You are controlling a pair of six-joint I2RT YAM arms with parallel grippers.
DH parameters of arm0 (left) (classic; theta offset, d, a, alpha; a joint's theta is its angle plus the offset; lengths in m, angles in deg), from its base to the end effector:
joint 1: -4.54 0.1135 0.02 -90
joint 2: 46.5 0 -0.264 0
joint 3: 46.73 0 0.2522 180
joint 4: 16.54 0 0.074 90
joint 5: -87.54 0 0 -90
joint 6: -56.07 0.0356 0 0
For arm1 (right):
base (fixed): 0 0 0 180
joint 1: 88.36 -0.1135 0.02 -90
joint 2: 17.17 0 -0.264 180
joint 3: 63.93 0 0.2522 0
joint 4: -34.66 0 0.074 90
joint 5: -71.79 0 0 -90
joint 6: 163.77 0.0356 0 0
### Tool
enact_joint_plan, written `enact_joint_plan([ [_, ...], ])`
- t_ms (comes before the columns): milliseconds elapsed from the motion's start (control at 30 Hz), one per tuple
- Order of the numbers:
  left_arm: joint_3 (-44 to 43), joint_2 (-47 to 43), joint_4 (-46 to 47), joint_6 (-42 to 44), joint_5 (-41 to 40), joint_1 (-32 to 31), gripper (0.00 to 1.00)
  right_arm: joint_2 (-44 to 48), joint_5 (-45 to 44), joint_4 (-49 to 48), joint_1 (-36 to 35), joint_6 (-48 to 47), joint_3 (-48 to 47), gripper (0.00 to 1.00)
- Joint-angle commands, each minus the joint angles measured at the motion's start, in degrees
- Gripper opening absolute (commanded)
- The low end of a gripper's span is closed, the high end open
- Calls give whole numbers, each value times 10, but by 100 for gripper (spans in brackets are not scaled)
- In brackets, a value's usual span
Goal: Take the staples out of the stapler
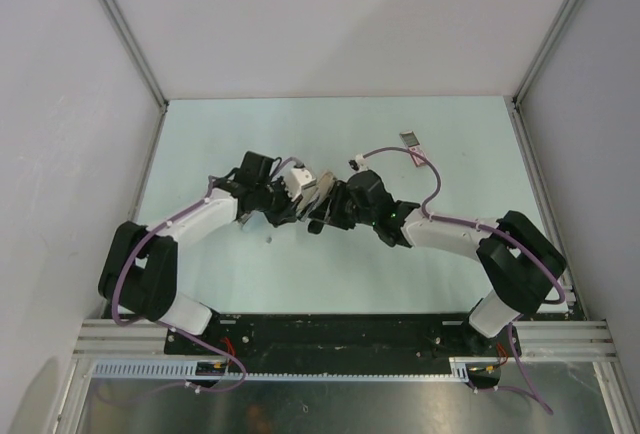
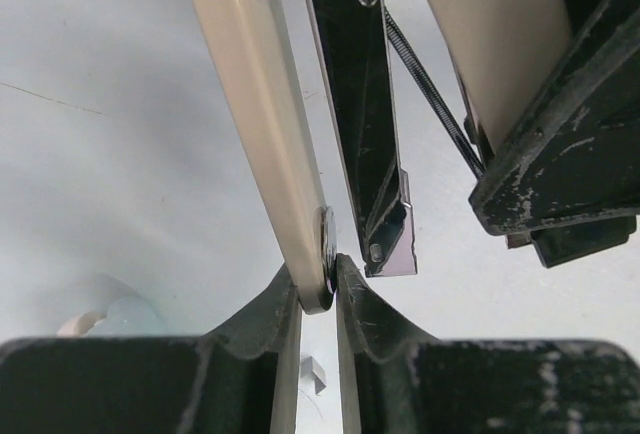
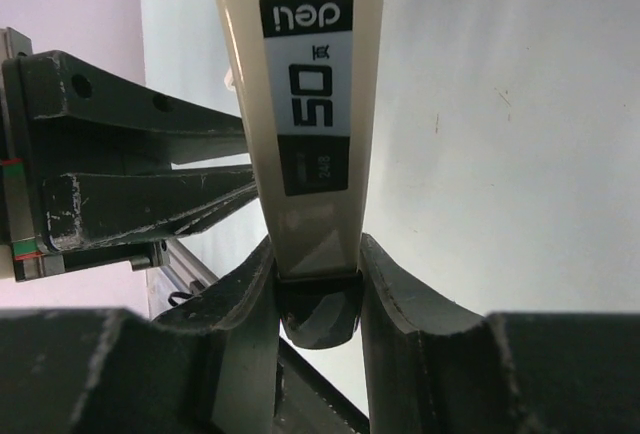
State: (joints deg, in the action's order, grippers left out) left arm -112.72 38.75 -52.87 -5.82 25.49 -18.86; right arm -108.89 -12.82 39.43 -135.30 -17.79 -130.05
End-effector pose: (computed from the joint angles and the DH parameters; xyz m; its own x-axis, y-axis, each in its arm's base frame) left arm 0.2649 -0.1328 0.2064 -0.3880 0.6214 -0.6806 0.8806 0.4679 -0.0748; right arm 0.2364 0.2579 0.2131 -0.8419 0.3077 -0.4433 -0.1518 0.6533 0.7417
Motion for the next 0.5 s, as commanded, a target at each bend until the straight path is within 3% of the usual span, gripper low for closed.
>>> enact_joint_plan([
  [0, -5, -15, 34, 44, -57, -25, 1, 25, 15, -52, 6, -37, 7, 0],
  [467, 56, -37, 189, 157, -280, -99, 0, 35, 130, 1, 25, -248, 15, 0],
])
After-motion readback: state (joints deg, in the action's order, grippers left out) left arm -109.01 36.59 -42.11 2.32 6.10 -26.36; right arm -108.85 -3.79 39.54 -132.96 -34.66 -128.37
